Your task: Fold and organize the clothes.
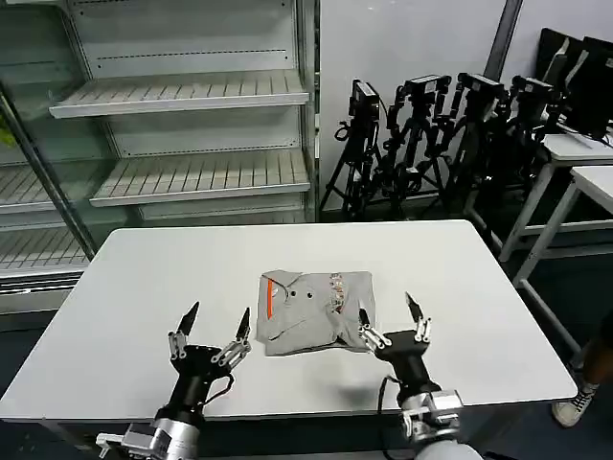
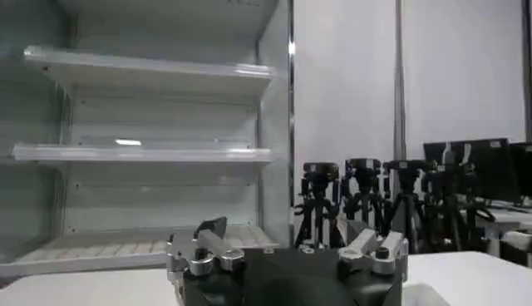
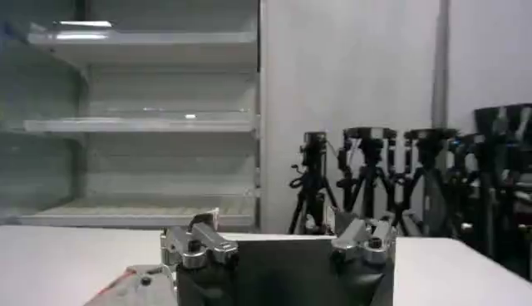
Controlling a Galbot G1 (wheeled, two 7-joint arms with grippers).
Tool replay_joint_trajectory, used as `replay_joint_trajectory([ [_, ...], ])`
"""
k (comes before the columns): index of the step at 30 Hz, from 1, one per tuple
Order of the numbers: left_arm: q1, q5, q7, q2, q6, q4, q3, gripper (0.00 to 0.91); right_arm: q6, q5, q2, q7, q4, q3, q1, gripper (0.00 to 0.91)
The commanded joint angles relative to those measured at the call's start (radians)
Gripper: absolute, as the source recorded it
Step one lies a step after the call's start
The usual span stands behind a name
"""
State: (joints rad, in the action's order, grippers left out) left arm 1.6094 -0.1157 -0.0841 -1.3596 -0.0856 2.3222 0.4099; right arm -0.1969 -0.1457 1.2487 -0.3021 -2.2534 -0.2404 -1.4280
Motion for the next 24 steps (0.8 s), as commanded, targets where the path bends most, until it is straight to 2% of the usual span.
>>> replay_joint_trajectory([
  [1, 0.025, 0.018, 0.003, -0.006, 0.000, 0.009, 0.003, 0.907, 0.014, 0.099, 0.029, -0.004, -0.086, -0.048, -0.126, 0.907],
  [24, 0.113, 0.052, 0.003, -0.032, 0.007, 0.055, 0.034, 0.907, 0.048, 0.161, 0.071, -0.027, -0.131, -0.028, -0.174, 0.907],
])
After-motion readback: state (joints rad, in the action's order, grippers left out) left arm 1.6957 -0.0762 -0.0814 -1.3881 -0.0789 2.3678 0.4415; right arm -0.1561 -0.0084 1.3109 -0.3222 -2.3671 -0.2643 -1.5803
